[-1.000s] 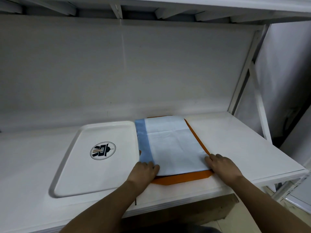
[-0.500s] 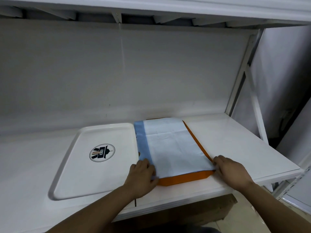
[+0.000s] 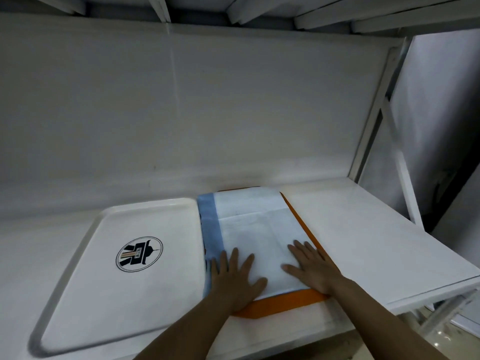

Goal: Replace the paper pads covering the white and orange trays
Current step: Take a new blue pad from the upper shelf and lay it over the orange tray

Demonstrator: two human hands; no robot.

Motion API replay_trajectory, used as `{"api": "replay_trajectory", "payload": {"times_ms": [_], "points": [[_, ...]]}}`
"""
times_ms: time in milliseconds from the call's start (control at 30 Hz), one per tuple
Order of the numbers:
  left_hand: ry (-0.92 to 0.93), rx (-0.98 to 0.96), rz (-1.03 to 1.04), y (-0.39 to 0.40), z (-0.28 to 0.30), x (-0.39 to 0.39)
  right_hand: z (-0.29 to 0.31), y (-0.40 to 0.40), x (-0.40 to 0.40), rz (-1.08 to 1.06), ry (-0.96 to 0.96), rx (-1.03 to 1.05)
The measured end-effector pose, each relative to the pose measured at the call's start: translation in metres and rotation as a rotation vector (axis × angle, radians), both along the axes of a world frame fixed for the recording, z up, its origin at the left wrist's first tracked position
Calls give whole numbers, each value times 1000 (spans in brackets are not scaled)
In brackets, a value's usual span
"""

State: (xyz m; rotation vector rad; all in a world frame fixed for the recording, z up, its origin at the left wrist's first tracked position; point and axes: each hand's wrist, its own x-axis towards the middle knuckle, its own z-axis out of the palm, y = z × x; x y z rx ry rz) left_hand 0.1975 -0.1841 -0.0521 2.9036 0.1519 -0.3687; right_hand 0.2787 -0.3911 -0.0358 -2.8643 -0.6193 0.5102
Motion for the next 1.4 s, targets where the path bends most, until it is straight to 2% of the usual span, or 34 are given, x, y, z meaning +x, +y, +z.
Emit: {"api": "replay_trajectory", "payload": {"times_ms": [167,300,400,533,633,700,833,1000,1167,1300,1400], "points": [[45,-62,-32,3,-7,6,-4,-2,0,-30,81,-58],[85,-39,-60,5,-6,6,-7,-2,-5,-65,46,-47],[47,-26,-19,1,-1,1,-7,-1,-8,-105,-20,-3],[18,155,9,-3,16,-2,9,8,-10,-144,-3,-143],[-122,243,-15,0,36,9,33,30,-3,-136,-236,-226],[-195,177,-26,7,35,30,32,51,12,-32,-370,-188],[-153,36,-21,24,9,68,5,84,44,26,-265,9],[-182,36,-66,42,-18,86,-27,82,72,-56,-220,53],[-172,26,-95,44,-23,87,-34,71,74,-287,-225,21],[-254,56,-27,46,-12,108,-16,84,87,-326,-518,43],[-280,117,-37,63,-6,135,-5,101,115,-163,-557,84]]}}
